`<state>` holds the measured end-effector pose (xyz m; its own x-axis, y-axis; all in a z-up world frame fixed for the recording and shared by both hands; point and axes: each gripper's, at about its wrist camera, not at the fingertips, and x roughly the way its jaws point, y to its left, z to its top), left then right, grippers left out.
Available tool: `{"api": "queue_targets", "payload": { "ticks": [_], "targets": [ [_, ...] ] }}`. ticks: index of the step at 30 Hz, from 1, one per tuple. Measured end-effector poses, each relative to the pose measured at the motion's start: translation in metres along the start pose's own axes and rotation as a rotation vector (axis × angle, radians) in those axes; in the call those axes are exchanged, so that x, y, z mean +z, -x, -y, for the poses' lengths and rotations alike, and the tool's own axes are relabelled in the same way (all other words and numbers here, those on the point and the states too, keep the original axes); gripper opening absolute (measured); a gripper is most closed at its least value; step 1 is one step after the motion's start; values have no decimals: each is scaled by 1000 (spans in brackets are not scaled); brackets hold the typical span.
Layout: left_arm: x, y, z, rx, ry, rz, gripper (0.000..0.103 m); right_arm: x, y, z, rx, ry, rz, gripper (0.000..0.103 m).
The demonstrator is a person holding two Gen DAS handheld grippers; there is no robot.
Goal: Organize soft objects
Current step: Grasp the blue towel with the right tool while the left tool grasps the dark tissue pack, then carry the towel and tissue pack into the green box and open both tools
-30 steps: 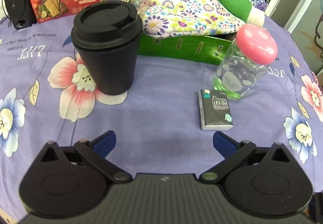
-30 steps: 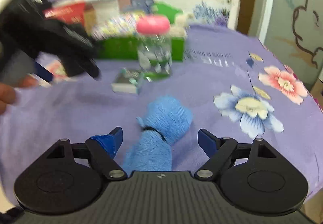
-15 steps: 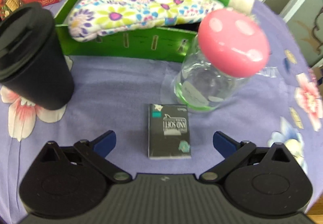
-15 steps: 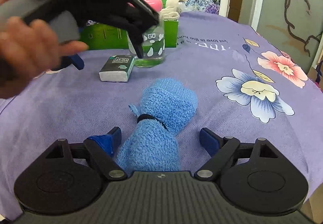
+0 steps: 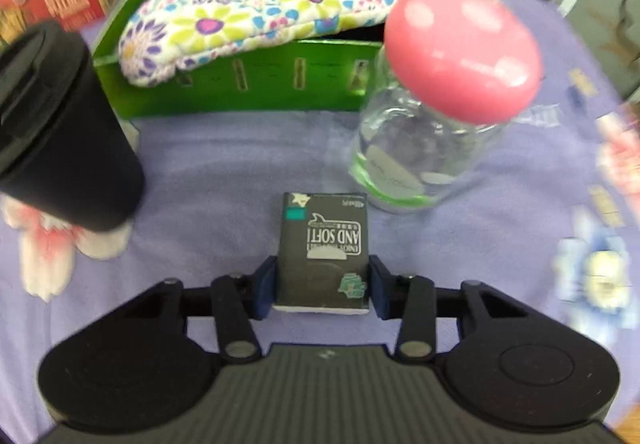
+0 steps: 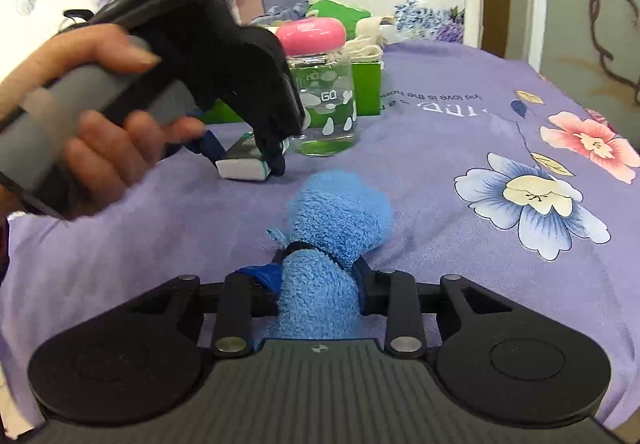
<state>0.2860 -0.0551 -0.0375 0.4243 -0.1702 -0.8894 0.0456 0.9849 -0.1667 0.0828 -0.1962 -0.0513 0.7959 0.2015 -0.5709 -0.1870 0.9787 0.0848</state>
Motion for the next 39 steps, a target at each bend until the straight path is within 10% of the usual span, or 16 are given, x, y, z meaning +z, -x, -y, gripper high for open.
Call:
{"api": "queue_targets", "payload": {
  "ticks": [11, 17, 23, 31, 39],
  "targets": [
    [7, 91, -53, -137, 68, 91, 43, 88, 28, 31, 110, -17, 213, 14],
    [85, 130, -84, -26, 92, 241, 44, 200, -30, 27, 166, 112, 261, 14],
    [166, 104, -103, 67, 119, 237, 44, 266, -126, -6, 230, 216, 135, 14],
    [212, 7, -101, 199, 82, 86, 44, 276, -242, -22, 253, 361, -260, 15],
    [221, -10, -108, 217, 15, 23, 67, 300, -249, -14, 347, 295, -391, 22]
  ]
}}
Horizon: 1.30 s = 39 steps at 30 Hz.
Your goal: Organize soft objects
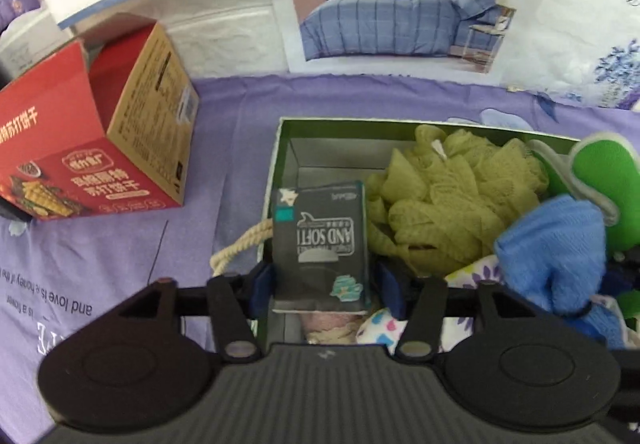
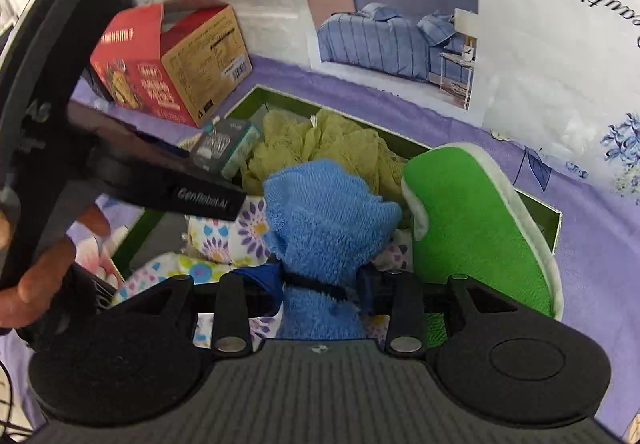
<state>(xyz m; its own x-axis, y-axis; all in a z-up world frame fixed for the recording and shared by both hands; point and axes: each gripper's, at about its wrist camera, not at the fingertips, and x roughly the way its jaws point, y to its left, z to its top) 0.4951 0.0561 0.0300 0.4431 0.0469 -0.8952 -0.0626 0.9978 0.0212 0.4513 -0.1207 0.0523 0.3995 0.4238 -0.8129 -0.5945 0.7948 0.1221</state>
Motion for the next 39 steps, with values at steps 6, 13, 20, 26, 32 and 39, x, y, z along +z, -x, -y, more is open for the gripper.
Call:
{"api": "queue_targets", "payload": {
  "ticks": [6, 13, 20, 26, 32, 39],
  "targets": [
    [1, 40, 1, 69, -24, 157, 102, -7, 25, -5, -77, -12, 137, 25],
    [-6, 89, -6, 37, -8, 221, 102, -3, 67, -8, -101, -62, 253, 28],
    [-55, 147, -5, 26, -29, 309, 102, -26, 124, -26, -97, -73, 352, 29],
    [-110, 191, 0, 31, -56, 384, 103, -67, 158, -52, -121, -93, 382, 31],
    [-163, 213, 5, 29, -66, 429, 103, -112, 175, -78, -130, -151, 406, 31],
    [-222, 210, 6, 59, 8, 465, 103, -169, 177, -112, -164, -253, 457, 31]
  ]
}}
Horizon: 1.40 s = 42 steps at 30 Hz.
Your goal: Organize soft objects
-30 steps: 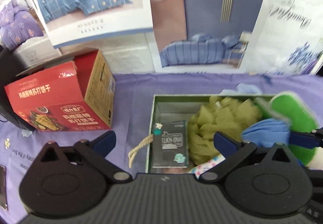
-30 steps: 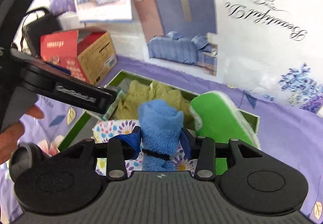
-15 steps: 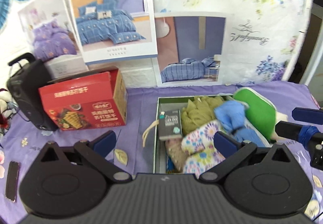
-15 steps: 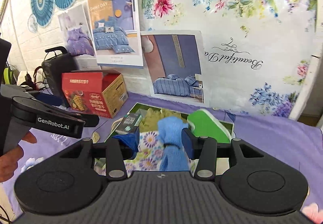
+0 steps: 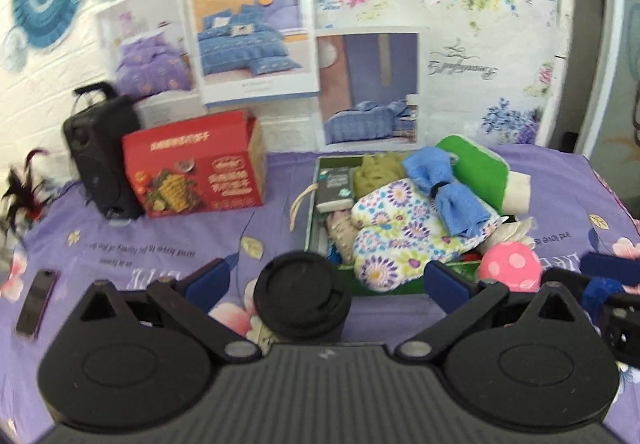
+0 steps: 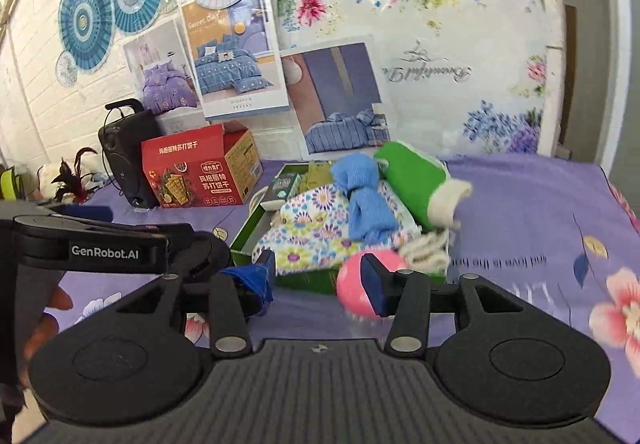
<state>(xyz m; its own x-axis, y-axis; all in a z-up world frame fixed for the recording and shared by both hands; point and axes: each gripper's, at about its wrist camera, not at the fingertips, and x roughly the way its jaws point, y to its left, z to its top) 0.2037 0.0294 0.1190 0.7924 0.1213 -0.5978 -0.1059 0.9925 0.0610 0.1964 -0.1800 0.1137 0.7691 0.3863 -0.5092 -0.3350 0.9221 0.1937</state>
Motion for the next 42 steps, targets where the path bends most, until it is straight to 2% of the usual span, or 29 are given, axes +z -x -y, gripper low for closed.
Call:
{"api": "queue_targets", "payload": {
  "ticks": [5, 9, 11, 14, 17, 21, 24, 33, 42],
  "targets": [
    [-33, -6, -2, -40, 39, -73, 103, -43, 21, -10, -71, -99, 123, 31],
    [-56, -10, 2, 5, 25, -76, 103, -73, 31, -23, -169, -56, 179, 31],
    [-64, -11, 4, -3, 18, -93, 103, -84, 32, -24, -192, -76, 179, 31],
    [-77, -10, 6, -4, 36, -89, 103, -95, 34, -18, -179, -159, 180, 32],
    [-88, -5, 11, 7, 33, -69, 103, -111, 36, -11, -203, -289, 216, 32],
    [-106, 1, 16, 33, 3, -34, 103, -124, 33, -13, -249, -290, 184, 32],
    [-118, 1, 18, 20, -11, -42, 103, -131, 31, -14, -274, -302, 157, 33],
    [-139, -2, 19, 7, -50, -75, 103, -144, 25, -21, -260, -283, 97, 34],
    [-142, -3, 18, 5, -51, -85, 103, -143, 26, -19, -260, -310, 97, 34]
  ]
}}
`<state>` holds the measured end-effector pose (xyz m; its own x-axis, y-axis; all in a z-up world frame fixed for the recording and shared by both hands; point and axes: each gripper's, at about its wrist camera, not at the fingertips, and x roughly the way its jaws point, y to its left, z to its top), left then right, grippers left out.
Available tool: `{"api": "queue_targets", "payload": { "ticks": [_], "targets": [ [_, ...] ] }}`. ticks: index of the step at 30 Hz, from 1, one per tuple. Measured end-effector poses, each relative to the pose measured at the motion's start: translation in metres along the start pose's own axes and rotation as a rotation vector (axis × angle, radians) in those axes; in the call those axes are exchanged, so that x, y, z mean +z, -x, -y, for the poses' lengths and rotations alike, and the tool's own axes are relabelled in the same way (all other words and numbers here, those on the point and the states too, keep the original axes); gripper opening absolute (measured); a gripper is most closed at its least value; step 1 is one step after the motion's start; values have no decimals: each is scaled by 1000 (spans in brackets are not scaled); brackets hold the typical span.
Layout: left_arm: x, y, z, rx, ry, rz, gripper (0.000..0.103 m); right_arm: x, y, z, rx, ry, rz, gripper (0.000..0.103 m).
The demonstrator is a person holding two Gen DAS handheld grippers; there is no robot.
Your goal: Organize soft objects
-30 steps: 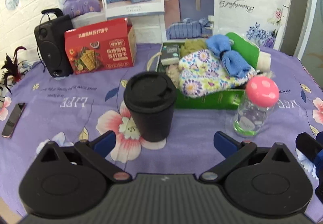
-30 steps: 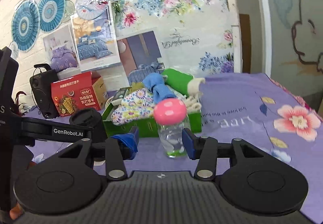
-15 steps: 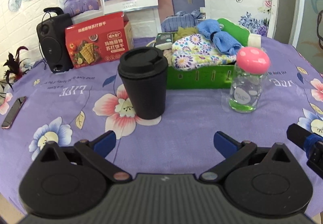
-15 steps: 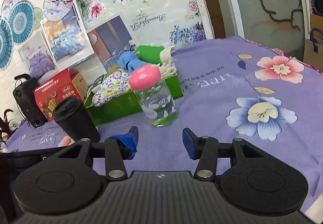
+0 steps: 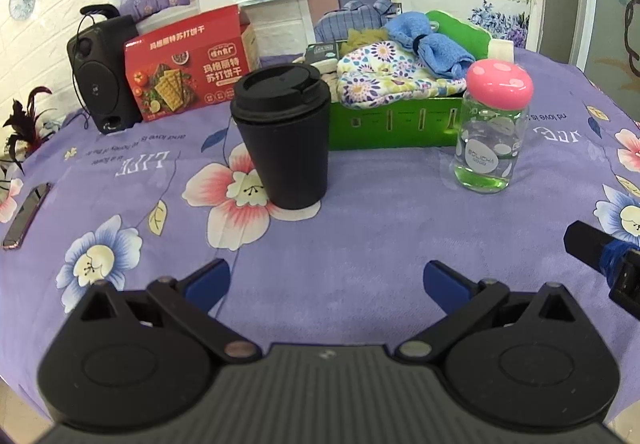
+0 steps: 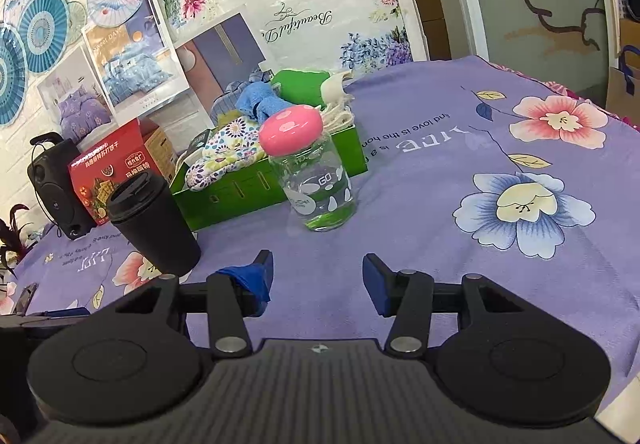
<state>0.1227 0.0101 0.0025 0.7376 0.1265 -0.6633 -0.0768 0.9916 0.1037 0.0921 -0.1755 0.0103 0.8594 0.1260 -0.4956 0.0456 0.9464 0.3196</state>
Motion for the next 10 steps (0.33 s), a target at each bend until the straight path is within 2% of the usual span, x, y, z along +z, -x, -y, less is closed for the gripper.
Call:
{"api": "queue_targets", "payload": {
  "ticks": [10],
  "targets": [
    [1, 6, -2, 14, 3, 31, 103, -1, -1, 1, -11, -17, -7, 35]
  ]
}}
